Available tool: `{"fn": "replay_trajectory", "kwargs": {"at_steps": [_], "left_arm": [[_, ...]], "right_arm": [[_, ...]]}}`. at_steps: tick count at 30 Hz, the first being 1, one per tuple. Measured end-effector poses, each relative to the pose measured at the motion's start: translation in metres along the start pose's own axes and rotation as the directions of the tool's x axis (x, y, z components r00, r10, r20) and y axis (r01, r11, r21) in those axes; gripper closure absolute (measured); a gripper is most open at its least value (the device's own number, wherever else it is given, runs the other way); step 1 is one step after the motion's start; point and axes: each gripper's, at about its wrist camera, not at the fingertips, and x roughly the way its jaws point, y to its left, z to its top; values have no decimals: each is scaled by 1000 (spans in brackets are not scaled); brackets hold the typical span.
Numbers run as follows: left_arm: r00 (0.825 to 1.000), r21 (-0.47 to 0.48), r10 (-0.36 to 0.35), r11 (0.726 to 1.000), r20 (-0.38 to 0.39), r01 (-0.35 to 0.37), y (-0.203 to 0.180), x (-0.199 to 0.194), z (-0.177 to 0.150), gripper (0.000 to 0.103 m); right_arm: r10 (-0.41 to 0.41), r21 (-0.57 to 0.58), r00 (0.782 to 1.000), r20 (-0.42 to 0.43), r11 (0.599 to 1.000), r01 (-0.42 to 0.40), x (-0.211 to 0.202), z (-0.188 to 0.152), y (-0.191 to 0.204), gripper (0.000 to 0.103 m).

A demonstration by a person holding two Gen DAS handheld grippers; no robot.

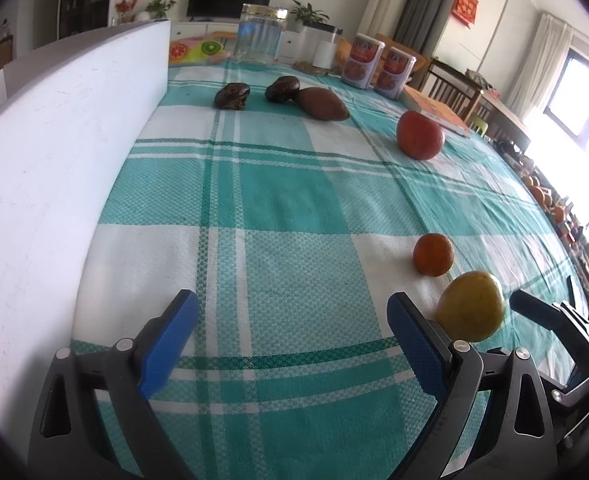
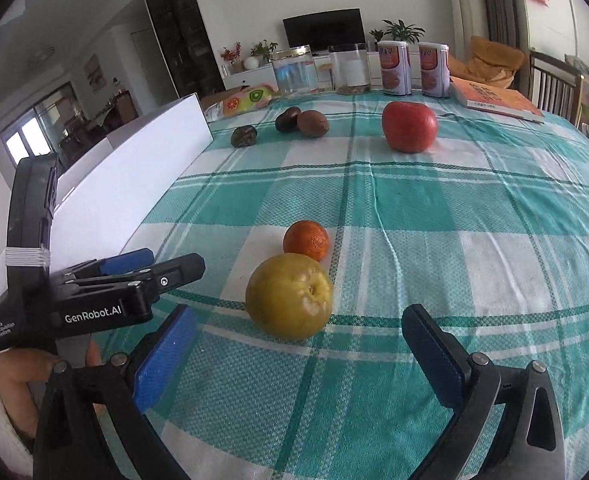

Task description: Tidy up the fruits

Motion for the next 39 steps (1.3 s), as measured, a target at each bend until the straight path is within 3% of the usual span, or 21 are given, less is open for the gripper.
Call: {"fn": "replay_trajectory", "kwargs": {"at_steps": [2,5,7,10,18,23,24,25,27,31,35,38,39], "left_arm": [[1000,6,9,1000,-3,-9,-2,2,1,7],[1000,7,10,1000,-4,-10,-2,2,2,7],[1000,8,11,1000,-4,-11,-2,2,2,7],[1000,9,13,1000,-5,-13,-2,2,1,7],[1000,11,15,1000,-6,-15,-2,3,1,7],[1000,17,22,1000,-8,-22,-3,3,1,7],[999,22,31,999,-11,-31,-5,2,1,7],[999,32,32,999,-15,-32,-8,1,0,7],[1000,75,-12,997,-15,13,-22,-3,-1,7],[999,258,-20,966,-26,27,-70,-1,4,7],[998,297,-17,954,-65,35,-89,17,19,9],[996,338,-27,940,-90,56,-99,33,25,9],[995,358,-33,931,-96,65,-103,36,24,15]], "right_arm": [[-1,-29,1000,-26,1000,1,7,-1,3,7],[-12,-60,998,-56,998,8,16,-3,7,23],[-14,-68,997,-72,998,9,21,-3,8,41],[-25,-54,997,-68,998,21,21,-3,3,56],[15,-15,998,-60,1000,-16,15,-3,-1,57],[5,72,1000,20,997,-6,-4,-1,-18,59],[-6,107,999,46,994,1,-10,0,-26,62],[-11,145,997,73,989,0,-16,0,-34,71],[-52,212,992,114,977,27,-26,0,-50,82],[-42,295,992,122,956,4,-27,0,-69,83],[-38,352,991,127,936,-9,-29,-2,-81,82],[-34,455,992,124,890,-27,-29,-10,-102,82],[-23,488,992,125,872,-42,-29,-13,-109,82]]}}
